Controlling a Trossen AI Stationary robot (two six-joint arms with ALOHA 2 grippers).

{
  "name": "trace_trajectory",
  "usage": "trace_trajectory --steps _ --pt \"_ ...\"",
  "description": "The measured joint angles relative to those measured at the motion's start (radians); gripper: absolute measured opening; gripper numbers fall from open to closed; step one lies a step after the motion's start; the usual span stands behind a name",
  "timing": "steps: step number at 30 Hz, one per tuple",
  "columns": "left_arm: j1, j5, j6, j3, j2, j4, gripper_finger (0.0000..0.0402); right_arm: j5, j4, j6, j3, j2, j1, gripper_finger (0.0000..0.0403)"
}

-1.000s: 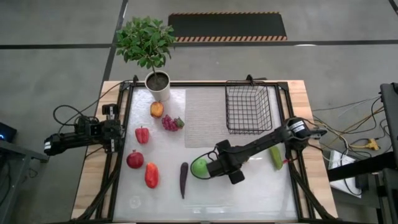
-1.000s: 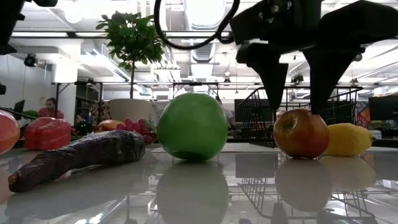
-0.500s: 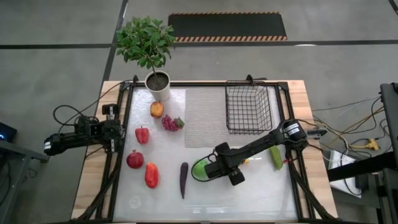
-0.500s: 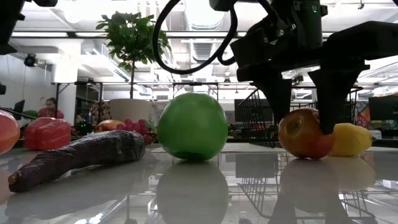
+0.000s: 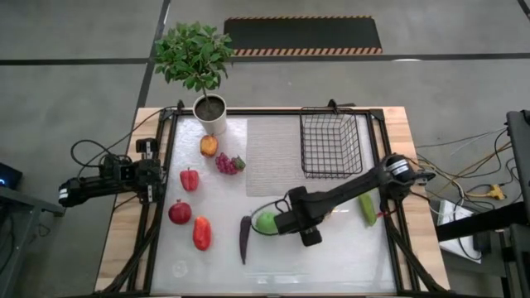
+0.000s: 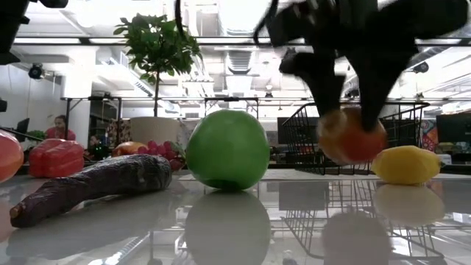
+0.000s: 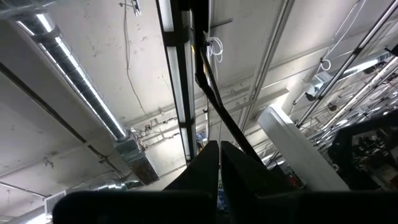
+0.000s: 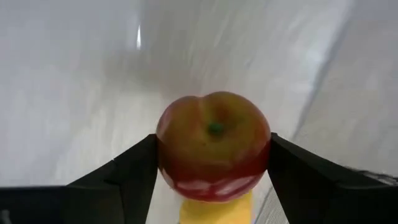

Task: Build produce basket
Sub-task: Put the right red apple into the wire basket

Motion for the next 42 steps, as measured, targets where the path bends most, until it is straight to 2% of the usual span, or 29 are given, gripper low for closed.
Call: trace_trajectory --steps 5,12,16,19,25,33,42 --pt "0.0 0.0 0.0 0.0 0.0 0.003 0.0 0.19 0.21 0.072 -0.033 -0.108 0.005 0.0256" --pt "0.0 0.0 0.0 0.0 0.0 0.008 0.0 0.405 0.826 -0.073 -0.251 -0.259 0.023 0.0256" --pt "0.0 0.0 0.0 0.001 0.0 0.009 0.0 0.504 1.215 -0.146 -0.405 -0.321 -0.011 0.0256" --pt "0.0 0.0 0.0 0.001 0.0 0.013 0.0 0.555 1.361 -0.106 -0.486 -0.366 -0.059 0.0256" --pt "0.0 0.0 0.001 0.001 0.0 0.017 0.0 0.672 1.29 0.13 -0.558 -0.492 -0.178 0.0256" --pt "0.0 0.0 0.001 0.001 0.0 0.025 0.0 0.687 1.101 0.324 -0.64 -0.652 -0.335 0.0256" --pt "0.0 0.0 0.001 0.001 0.0 0.026 0.0 0.685 0.99 0.491 -0.754 -0.69 -0.478 0.0256"
